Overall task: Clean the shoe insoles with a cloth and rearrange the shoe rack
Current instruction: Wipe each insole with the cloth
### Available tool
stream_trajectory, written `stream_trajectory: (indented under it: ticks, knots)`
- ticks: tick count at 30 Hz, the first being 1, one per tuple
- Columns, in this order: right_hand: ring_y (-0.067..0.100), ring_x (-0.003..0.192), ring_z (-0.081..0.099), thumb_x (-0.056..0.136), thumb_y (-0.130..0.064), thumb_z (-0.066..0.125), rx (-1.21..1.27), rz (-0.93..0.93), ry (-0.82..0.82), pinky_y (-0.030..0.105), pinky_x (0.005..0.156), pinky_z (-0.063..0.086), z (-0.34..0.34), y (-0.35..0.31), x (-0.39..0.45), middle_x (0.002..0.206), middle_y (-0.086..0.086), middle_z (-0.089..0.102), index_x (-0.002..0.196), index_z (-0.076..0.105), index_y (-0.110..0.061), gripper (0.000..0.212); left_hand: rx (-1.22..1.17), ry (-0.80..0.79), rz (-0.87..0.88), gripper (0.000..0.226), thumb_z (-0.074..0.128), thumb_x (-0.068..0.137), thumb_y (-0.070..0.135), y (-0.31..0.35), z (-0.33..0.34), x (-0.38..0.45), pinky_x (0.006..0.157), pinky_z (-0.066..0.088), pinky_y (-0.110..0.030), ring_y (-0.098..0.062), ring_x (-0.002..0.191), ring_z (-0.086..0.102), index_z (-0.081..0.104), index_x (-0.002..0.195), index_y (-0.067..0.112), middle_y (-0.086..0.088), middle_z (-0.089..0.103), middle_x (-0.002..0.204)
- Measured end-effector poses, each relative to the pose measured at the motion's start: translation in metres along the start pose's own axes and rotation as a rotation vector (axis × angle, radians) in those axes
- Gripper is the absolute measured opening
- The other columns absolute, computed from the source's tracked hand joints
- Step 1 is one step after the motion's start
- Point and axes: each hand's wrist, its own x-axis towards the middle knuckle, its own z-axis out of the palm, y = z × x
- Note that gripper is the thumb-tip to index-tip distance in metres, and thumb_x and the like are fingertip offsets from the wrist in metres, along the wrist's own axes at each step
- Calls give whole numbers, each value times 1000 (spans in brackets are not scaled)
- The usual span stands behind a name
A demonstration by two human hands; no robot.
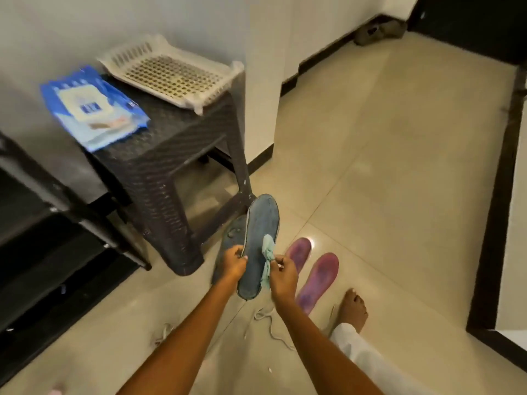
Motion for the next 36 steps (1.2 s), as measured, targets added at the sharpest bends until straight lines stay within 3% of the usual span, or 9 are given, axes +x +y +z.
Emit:
stream_trajectory:
  ticks: [3,6,10,15,19,21,25,33,36]
  knots:
    - [18,88,58,94,-9,50,35,76,44,26,74,45,8,40,46,94,3,63,101,62,-10,14,7,-3,-70,18,52,88,-6,-33,42,44,77,42,-32,-31,100,57,64,100,-1,-18,63,108]
    - [18,92,59,94,-11,51,61,111,62,28,79,47,18,79,85,98,3,64,104,62,-10,15,83,-19,-66,24,51,88,-7,-62,74,84,70,35,-27,-21,86,49,53,73,13,-11,53,92]
    - [16,90,59,94,-11,53,89,147,52,29,82,50,31,120,113,96,2,63,103,61,-11,12,133,-31,-60,16,51,89,-5,-90,97,122,72,38,-28,-25,90,54,61,86,7,-12,57,95]
    - [16,88,59,94,-13,53,132,174,29,29,81,51,39,140,121,95,1,62,99,60,-14,9,204,-24,-50,31,57,88,-1,-113,111,131,87,47,-33,-35,109,57,58,119,-2,-19,60,118]
    - [9,79,57,95,-13,52,121,153,50,11,65,45,27,130,117,90,-2,61,103,60,-10,12,408,-20,39,51,64,88,14,-102,116,116,96,45,-38,-32,113,49,45,135,5,-16,40,131]
    - [12,83,58,95,-12,52,111,130,74,10,65,47,18,125,120,94,0,62,104,60,-8,13,515,14,162,54,62,90,18,-91,120,108,95,44,-36,-29,116,46,40,138,8,-14,39,133]
    - [20,92,64,96,-15,50,137,145,151,31,79,56,-6,122,130,102,5,65,104,58,-12,12,607,-30,269,54,53,95,23,-69,143,96,98,39,-35,-27,126,39,33,143,11,-13,37,139]
    - [12,77,58,97,-11,47,185,168,285,10,62,47,-28,147,162,95,3,61,111,58,-5,18,693,-89,165,77,65,86,32,-61,227,102,102,39,-37,-31,127,40,21,144,7,-19,35,140]
    - [7,74,58,96,-10,48,158,136,265,9,62,49,-30,151,164,96,5,62,110,58,-3,18,524,-94,62,65,67,84,25,-60,231,109,93,46,-38,-33,118,49,32,137,8,-19,44,132]
